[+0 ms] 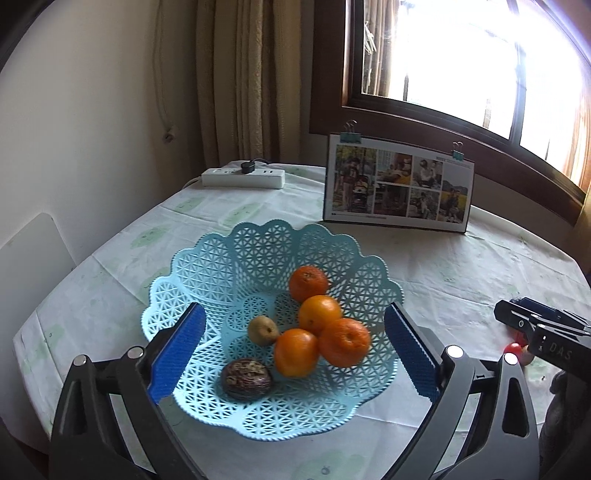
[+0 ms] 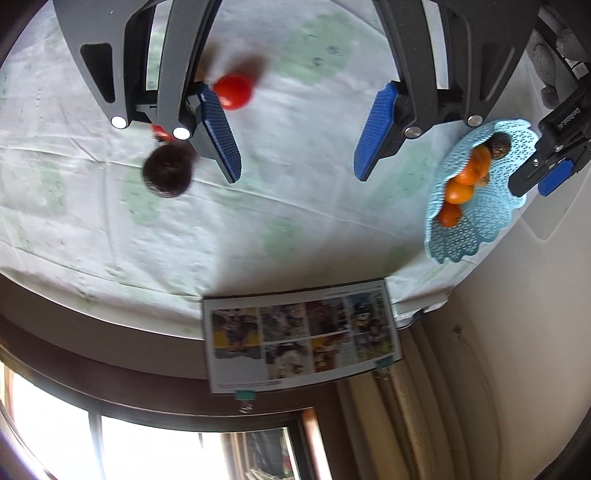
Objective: Organize fruits
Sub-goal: 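Grasp the dark brown round fruit on the table with the right tool, then grasp a red tomato with the left tool while the right tool holds the dark fruit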
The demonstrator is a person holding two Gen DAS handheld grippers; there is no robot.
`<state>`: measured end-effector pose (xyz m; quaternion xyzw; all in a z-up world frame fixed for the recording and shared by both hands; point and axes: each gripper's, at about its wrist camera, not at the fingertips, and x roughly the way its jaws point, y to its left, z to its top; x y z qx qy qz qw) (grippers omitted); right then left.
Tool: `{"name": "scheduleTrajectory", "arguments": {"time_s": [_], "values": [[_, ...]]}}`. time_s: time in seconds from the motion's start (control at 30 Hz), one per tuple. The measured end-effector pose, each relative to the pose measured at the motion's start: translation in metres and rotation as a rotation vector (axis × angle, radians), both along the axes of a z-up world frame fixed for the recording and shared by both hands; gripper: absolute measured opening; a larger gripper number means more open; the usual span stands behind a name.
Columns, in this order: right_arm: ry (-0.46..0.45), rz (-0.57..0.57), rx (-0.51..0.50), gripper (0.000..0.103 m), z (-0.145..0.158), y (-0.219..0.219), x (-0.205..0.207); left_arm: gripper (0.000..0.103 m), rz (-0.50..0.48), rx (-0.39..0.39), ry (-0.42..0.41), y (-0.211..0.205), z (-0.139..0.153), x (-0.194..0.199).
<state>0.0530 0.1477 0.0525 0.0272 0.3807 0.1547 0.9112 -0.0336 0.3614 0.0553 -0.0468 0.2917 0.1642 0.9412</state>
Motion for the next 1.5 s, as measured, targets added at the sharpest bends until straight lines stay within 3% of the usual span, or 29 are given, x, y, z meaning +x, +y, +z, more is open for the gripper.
{"name": "scheduleTrajectory", "arguments": {"time_s": [0.47,0.8,1.0,1.2,1.5], "values": [[0.022,-0.164,-0.031,0.068,-0.014,-0.067,0.03,0.099,-0.086,0.021,0.028,-0.04,-0.003,0.013],[0.098,-0.154,-0.059,0.067,-0.038,-0.07,0.054,0.099,-0.157,0.037,0.044,-0.069,-0.006,0.019],[0.117,-0.118,-0.064,0.041,-0.044,-0.069,0.055,0.099,-0.197,0.046,0.062,-0.086,-0.009,0.023],[0.096,-0.123,-0.063,0.04,-0.036,-0.081,0.046,0.099,-0.246,0.065,0.084,-0.109,-0.014,0.03],[0.061,-0.203,-0.065,0.041,-0.026,-0.132,0.031,0.099,-0.375,0.076,0.132,-0.158,-0.031,0.05]]}}
